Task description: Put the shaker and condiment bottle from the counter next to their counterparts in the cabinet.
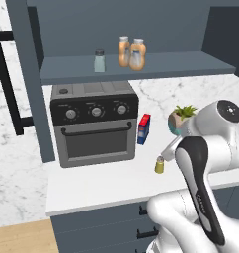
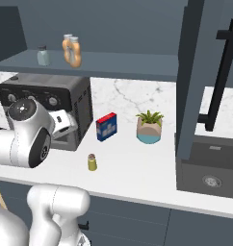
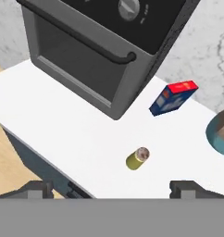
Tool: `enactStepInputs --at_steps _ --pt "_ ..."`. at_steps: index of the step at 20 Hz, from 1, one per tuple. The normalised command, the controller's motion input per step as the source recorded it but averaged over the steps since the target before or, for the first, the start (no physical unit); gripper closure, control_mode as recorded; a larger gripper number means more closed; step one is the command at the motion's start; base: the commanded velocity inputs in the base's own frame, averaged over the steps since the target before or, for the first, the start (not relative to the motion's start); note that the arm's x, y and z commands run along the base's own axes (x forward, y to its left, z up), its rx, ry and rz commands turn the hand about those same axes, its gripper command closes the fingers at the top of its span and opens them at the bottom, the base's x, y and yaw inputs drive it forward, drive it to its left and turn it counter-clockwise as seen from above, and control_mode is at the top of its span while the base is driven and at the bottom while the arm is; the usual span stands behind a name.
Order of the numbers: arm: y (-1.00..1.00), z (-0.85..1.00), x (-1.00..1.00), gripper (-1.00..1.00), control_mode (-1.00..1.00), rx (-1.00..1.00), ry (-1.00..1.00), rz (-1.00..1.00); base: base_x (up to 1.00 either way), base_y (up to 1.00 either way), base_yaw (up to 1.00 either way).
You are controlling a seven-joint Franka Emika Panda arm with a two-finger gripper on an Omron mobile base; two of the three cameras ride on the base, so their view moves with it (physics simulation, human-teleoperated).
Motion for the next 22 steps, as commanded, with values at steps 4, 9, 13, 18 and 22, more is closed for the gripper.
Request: enactStepInputs --at_steps 4,9,13,18,22 --pt "-0.3 -0.38 -0.12 -1.0 -1.0 0.0 0.0 -0.06 0.0 0.0 0.0" --pt "-0.18 -0.41 -0.16 -1.0 -1.0 0.0 0.04 -0.12 0.0 0.0 0.0" --pt "-0.01 -0.24 -0.06 -1.0 -1.0 0.01 0.08 -0.16 0.0 0.0 0.0" --pt "-0.01 -0.03 0.0 -1.0 -1.0 0.03 0.04 -0.18 0.0 0.0 0.0" --pt "-0.06 0.0 0.07 -1.0 -1.0 0.01 0.0 -0.11 0.0 0.0 0.0"
